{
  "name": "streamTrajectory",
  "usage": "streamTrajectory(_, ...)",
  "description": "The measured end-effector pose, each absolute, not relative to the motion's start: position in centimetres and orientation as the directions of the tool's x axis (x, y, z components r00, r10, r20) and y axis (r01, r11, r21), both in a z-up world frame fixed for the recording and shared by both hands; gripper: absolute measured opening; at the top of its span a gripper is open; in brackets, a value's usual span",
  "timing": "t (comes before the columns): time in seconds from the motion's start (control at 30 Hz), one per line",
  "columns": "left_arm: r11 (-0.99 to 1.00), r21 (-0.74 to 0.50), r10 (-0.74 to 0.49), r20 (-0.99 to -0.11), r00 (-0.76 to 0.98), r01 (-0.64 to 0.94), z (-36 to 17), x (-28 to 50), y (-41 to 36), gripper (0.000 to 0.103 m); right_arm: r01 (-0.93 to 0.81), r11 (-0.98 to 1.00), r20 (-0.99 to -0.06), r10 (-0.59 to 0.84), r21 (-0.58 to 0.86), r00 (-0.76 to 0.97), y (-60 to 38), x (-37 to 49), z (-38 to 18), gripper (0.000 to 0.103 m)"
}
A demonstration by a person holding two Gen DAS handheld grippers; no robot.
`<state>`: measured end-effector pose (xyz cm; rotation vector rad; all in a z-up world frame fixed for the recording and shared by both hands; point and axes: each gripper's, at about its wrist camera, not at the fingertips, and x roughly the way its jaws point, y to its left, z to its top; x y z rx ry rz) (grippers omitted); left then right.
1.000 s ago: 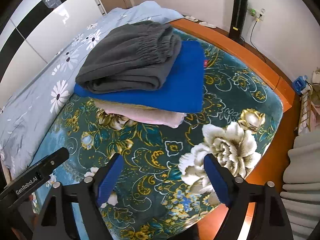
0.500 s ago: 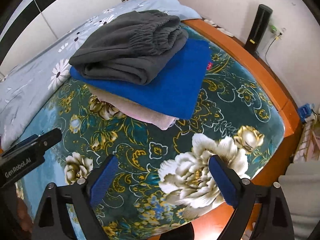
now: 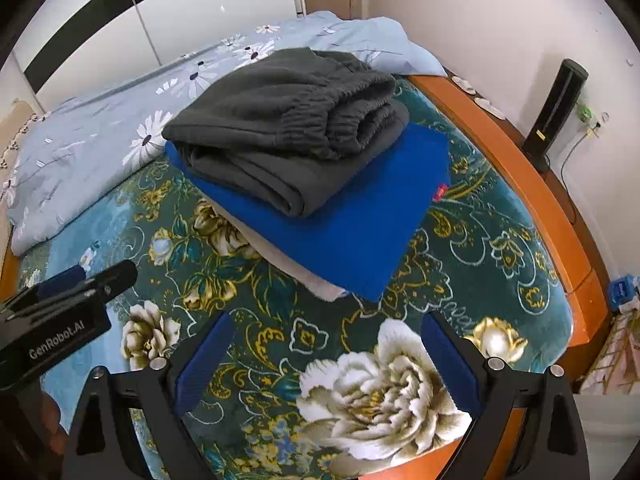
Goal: Fold clothes
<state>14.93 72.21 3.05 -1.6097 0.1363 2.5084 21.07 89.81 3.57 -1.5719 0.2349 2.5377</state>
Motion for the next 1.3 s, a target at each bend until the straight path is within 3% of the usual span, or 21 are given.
streamTrajectory(0.13,-0.988,-0.006,0.071,-0.908,-0.414,-0.157,3.2,14.8,71.6,0.078,-0.168,-0.984,-0.892,0.03,0.052,-0.452,88.9,20.7,3.6,0.103)
streamTrajectory(0.33,-0.991,-0.021,0.074,-0.904,-0.422,-0.129,3.6,14.6,70.8,0.078,-0.132,-0.991,-0.887,0.028,0.037,-0.46,87.9,20.1,3.6,0.103)
streamTrajectory(0.47,-0.991,0.04,0.016,-0.907,-0.421,-0.126,3.3,14.4,71.2,0.078,-0.122,-0.992,-0.888,0.032,0.028,-0.459,87.6,20.1,3.6,0.103)
streamTrajectory(0.63,-0.99,-0.002,0.062,-0.902,-0.426,-0.141,3.5,14.2,71.3,0.078,-0.129,-0.992,-0.885,0.048,0.013,-0.463,87.6,20.1,3.8,0.103)
streamTrajectory(1.3,-0.978,0.045,0.065,-0.86,-0.506,-0.203,3.7,14.1,72.7,0.078,-0.116,-0.992,-0.873,0.099,-0.049,-0.477,87.3,19.0,3.8,0.103)
